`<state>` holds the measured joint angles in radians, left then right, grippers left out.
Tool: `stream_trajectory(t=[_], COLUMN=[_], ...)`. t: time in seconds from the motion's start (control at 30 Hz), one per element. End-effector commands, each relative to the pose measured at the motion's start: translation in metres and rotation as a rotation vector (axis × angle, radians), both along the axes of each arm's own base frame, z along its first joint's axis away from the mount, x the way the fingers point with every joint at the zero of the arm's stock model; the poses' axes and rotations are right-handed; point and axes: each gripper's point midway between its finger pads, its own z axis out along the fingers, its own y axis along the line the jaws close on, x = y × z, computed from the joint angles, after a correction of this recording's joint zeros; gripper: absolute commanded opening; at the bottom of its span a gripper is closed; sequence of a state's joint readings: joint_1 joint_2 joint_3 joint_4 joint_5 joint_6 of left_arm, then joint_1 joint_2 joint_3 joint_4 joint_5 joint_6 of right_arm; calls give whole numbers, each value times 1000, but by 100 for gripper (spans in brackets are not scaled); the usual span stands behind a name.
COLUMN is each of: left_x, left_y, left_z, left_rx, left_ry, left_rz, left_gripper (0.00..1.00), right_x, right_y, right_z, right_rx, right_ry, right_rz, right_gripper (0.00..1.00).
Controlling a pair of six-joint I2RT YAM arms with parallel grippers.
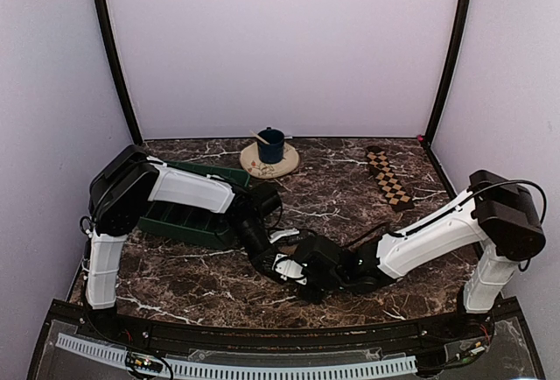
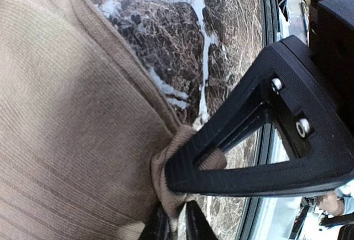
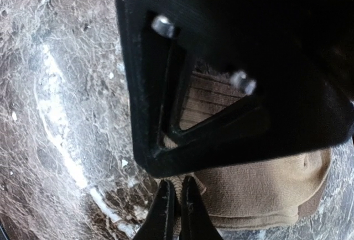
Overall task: Roll the socks
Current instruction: Roll the sock at the center of the board.
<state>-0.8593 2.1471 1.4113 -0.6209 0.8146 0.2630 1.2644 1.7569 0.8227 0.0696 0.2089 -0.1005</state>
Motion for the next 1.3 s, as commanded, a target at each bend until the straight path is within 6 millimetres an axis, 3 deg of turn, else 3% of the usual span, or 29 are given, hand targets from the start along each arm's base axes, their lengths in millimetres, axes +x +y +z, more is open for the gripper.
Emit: stream_trajectory(t=[0.0, 0.27, 0.73, 1.0, 1.27], left_x=[7, 26, 57, 61, 58], left_y=[7, 10, 17, 12, 13], left_z=[-6, 10, 33, 51, 56], left_rx=[54, 12, -55, -133, -178], left_ry=[-37, -130, -315, -360, -384], left_rz=[30, 114, 286, 309, 321], left_gripper=[21, 36, 37, 37, 37], right_x=[-14, -20, -22, -23, -18], right_y=[-25, -27, -27, -25, -32], right_z=[-34, -33, -20, -10, 1], right_rx=[-95, -58, 102, 198, 304], right_ry=[130, 189, 315, 423, 535], right_rz=[-25, -50, -151, -216, -279], right_gripper=[0, 0, 0, 0, 0])
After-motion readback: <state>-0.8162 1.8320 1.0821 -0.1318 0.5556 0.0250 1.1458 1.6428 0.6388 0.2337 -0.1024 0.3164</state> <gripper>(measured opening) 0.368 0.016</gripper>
